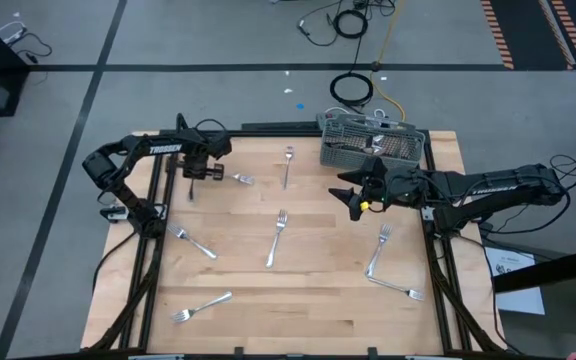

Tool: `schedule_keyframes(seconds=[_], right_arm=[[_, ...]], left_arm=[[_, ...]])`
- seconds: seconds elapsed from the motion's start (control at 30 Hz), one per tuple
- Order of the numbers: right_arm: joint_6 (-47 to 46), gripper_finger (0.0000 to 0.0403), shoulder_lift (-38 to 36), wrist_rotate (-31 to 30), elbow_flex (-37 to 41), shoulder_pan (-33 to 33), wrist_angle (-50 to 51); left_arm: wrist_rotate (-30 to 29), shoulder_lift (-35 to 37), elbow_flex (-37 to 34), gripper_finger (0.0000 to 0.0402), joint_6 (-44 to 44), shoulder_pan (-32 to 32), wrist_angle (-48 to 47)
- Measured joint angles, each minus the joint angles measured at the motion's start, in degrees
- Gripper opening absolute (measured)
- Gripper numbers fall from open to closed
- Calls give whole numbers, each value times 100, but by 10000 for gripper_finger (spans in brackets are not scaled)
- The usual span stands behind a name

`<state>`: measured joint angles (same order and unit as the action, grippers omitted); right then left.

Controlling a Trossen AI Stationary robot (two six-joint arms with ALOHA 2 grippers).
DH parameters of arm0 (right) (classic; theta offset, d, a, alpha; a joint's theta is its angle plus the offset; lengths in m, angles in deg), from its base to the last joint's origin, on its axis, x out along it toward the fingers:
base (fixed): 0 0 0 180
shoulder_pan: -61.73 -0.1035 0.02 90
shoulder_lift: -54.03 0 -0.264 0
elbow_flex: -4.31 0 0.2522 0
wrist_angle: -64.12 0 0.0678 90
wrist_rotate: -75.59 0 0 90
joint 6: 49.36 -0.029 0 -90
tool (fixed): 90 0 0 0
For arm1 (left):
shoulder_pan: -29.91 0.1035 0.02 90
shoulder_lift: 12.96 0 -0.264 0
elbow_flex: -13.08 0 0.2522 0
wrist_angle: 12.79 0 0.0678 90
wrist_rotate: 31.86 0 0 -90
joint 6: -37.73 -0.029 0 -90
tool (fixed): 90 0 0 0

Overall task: Sort silverware
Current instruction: Put the silver spoon into the silverware basket

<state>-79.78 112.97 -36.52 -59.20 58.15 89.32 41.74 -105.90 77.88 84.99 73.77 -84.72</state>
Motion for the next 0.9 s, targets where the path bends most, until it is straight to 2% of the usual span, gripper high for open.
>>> schedule_keyframes(seconds=[0.17, 0.33, 0.6, 0.73, 0.9], right_arm=[[0, 270, 0, 0, 0, -1, 1], [-26, 270, 0, 0, 0, 1, 2], [-183, 270, 0, -2, 0, 1, 0], [-252, 270, 0, -1, 0, -1, -2], [-343, 270, 0, -2, 0, 0, -5]], left_arm=[[-291, 2, 3, 11, -12, 0, -261], [-87, 4, 205, 11, -234, -150, -134], [95, 10, 1354, 11, -895, -584, 190], [481, 11, 2055, 11, -1462, -802, 576], [1364, 11, 2743, 11, -2171, -1013, 1495]])
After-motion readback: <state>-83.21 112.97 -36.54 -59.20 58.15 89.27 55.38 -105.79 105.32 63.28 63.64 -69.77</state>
